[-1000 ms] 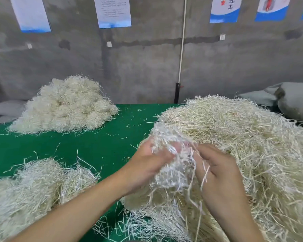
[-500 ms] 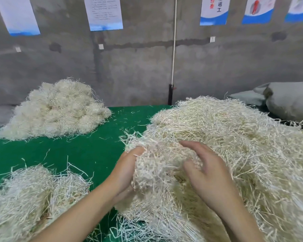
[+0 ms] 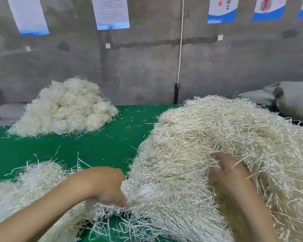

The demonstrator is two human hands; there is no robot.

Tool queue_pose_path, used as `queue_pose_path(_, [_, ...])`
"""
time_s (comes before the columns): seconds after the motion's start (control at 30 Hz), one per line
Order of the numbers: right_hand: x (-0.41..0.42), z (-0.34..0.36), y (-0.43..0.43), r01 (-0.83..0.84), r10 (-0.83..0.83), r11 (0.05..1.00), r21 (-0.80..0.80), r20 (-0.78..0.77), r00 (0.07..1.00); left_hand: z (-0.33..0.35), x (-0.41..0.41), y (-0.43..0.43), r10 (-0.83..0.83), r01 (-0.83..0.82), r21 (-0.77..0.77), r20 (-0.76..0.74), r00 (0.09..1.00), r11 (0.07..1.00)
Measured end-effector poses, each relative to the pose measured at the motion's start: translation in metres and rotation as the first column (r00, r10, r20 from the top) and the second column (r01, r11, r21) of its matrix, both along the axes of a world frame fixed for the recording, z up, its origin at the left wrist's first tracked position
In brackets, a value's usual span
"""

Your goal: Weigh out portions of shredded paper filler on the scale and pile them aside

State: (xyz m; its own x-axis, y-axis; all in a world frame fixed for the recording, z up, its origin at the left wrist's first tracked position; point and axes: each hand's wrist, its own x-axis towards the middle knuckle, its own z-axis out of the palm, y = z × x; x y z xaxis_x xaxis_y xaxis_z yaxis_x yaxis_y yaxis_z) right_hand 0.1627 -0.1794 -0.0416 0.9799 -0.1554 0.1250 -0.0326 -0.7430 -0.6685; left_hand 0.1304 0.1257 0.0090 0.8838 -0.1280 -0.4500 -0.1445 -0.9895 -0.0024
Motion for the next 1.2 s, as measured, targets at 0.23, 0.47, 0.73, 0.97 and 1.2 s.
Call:
queue_pose_path(0.23, [-0.017, 0.003, 0.014, -0.288, 0.288, 0.919, -0.271, -0.04, 0.957, 0.009, 0.002, -0.005, -0.004, 0.18, -0.319, 0.482, 0.876, 0.93])
queue_pose_path(0.47, [-0.005, -0.023, 0.063, -0.447, 0.464, 0.865, -0.227, 0.023, 0.886, 0.018, 0.0, -0.004, 0.663, 0.061, -0.922, 0.319, 0.678, 0.382])
queue_pose_path(0.73, [-0.006, -0.025, 0.069, -0.195, 0.282, 0.917, -0.348, 0.219, 0.934, -0.001, 0.0, -0.009, 0.701, 0.035, -0.959, 0.231, 0.675, 0.282])
queue_pose_path(0.97, [-0.027, 0.011, 0.073, -0.12, 0.222, 0.972, -0.2, 0.635, 0.74, -0.024, -0.01, -0.035, 0.27, 0.185, -0.728, 0.459, 0.846, 0.66])
queue_pose_path(1.2, [-0.049, 0.021, 0.091, -0.327, 0.427, 0.9, -0.288, 0.73, 0.534, -0.014, -0.015, -0.065, 0.233, 0.292, -0.905, 0.37, 0.899, 0.311])
